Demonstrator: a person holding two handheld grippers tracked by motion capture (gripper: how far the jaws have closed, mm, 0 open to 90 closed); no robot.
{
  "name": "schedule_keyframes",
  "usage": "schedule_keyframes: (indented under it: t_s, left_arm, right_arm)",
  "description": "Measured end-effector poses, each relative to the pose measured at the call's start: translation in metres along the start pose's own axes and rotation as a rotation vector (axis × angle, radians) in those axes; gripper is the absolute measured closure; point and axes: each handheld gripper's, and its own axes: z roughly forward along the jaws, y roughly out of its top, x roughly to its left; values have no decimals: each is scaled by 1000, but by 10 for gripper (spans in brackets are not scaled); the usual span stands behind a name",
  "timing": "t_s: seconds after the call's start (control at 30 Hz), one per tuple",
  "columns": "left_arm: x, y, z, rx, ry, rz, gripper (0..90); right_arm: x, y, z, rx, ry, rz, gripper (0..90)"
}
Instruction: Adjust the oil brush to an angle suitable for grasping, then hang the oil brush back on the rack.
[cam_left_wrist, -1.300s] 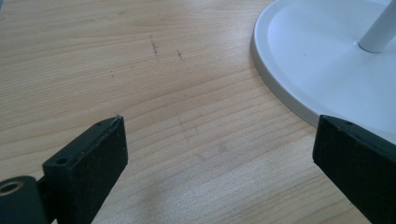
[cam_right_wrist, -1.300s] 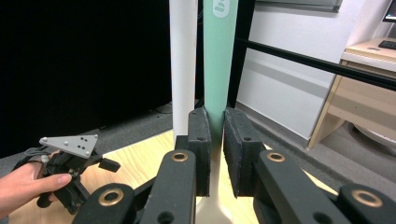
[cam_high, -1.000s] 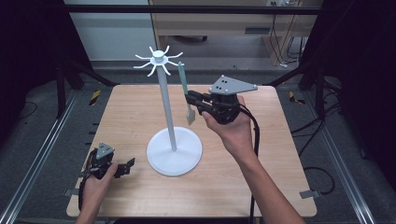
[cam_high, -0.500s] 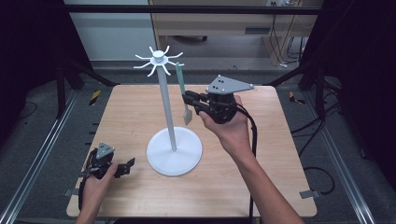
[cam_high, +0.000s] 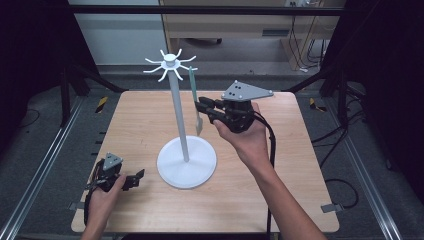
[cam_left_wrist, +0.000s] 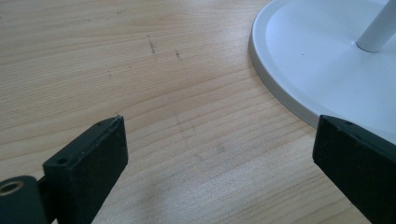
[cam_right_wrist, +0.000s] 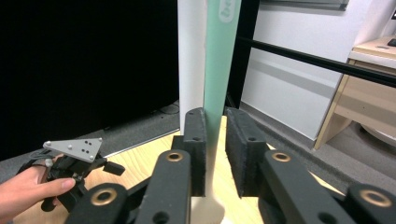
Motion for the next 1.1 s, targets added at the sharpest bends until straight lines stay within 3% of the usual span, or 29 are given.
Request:
schedule_keyframes:
  t_s: [0.23,0.53,0.8,1.1]
  left_arm:
    - [0,0,0,-4,2,-7,28]
    - [1,0,-1,-10,5,-8,28]
    - [0,1,-2,-18,8,0,27]
    - [0,2,-3,-32,9,6,26]
  right_arm:
    - [-2,-3,-10,-6,-20,4,659]
    - [-7,-14,-20,39,-90,-15,490]
    - [-15,-26,-24,75,-132,10,395]
    - [-24,-43,-28,106,-221,28,220]
